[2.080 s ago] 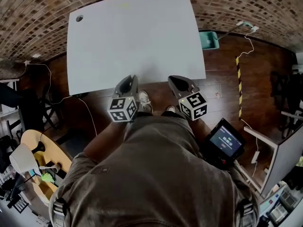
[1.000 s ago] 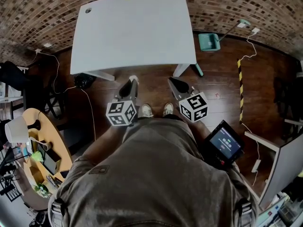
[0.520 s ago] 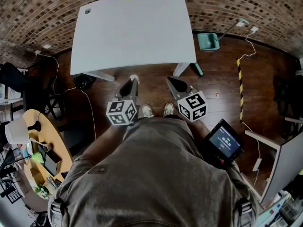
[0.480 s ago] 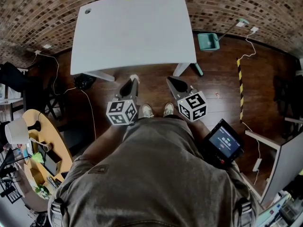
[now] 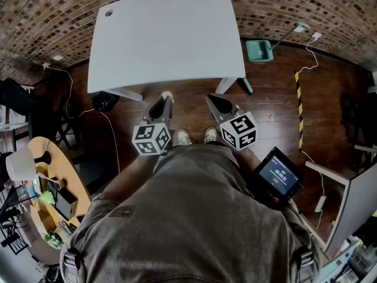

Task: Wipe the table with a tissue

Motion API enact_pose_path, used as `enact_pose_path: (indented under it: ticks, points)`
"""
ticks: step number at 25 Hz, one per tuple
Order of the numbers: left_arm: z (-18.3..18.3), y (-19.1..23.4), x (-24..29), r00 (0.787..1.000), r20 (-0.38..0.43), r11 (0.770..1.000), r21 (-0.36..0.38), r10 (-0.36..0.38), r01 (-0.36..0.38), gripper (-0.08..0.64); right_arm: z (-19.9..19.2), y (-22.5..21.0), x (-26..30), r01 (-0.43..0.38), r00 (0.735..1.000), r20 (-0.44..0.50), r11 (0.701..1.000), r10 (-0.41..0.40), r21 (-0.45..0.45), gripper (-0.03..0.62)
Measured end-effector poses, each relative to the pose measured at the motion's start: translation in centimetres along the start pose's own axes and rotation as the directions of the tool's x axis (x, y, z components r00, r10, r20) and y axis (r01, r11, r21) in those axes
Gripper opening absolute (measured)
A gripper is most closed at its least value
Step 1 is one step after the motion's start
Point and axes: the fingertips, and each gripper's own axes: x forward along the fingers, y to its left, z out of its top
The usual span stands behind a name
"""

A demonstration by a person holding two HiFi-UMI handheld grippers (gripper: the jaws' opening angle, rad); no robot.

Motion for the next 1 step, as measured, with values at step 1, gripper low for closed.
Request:
enact_pose_path:
  ticks: [1]
  points:
    - [0.09,0.08,0.14,1.0,0.003,1.0,0.0,-0.001,0.001,0.041,0.05,-0.05,0.17,-0.001,1.0,0.001,1.0,0.001,-0.002,0.012]
